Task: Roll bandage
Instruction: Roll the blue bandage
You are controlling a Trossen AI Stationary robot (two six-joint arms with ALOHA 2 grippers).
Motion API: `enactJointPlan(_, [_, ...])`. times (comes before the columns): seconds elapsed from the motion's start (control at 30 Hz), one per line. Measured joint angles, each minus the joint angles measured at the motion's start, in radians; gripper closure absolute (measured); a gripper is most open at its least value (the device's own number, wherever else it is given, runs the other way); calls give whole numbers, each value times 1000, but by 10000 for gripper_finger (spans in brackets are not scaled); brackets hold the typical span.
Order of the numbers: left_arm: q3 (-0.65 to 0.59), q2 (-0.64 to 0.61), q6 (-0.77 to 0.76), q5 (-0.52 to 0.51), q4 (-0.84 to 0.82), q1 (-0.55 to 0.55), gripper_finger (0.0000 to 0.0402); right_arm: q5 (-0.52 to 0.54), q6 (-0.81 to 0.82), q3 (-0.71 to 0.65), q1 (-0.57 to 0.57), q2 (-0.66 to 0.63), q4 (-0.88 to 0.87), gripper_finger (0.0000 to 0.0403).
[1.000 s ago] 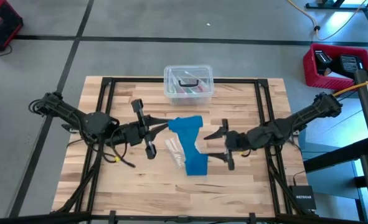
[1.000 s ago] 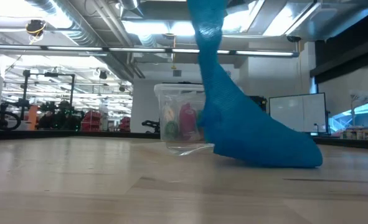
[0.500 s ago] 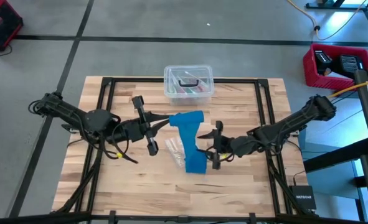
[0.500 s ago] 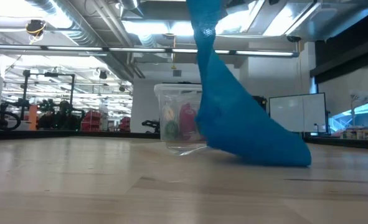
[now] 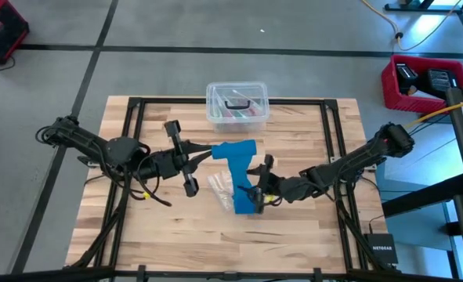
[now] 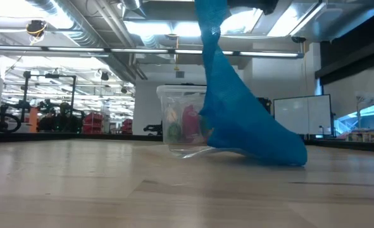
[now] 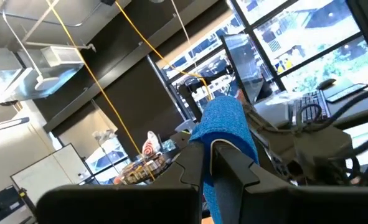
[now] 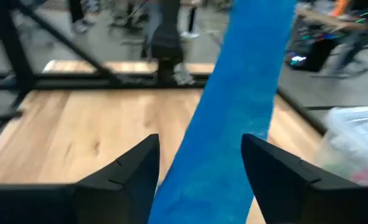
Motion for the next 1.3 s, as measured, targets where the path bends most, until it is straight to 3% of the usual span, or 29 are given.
enactJointPlan(0.13, [0,0,34,7,61,-6,389,52,-51,0,1,44,121,225])
enactJointPlan(0.3, [0,-3,63,15,99,-6,389,80,-171,29,1,47,118,375])
enactJointPlan(0.47, [0,-7,88,15,100,-7,389,74,-224,139,8,41,-54,381])
enactJointPlan(0.6, [5,-8,116,15,72,-29,389,-52,-203,240,8,41,-238,397])
enactJointPlan(0.7, [6,-11,162,18,60,-65,389,-138,-153,297,8,41,-323,375])
enactJointPlan(0.9, [7,-19,205,16,72,-97,389,-115,-100,371,9,40,-489,262])
enactJointPlan(1.0, [7,-19,219,-1,75,-97,389,-138,-70,458,28,35,-754,199])
enactJointPlan(1.13, [7,-20,269,-27,117,-93,389,-163,185,517,54,13,-1045,138])
enactJointPlan(1.23, [7,-22,294,-78,124,-96,389,-93,301,453,90,10,-1119,112])
enactJointPlan(1.3, [7,-22,298,-102,120,-95,389,-3,352,368,111,11,-1075,103])
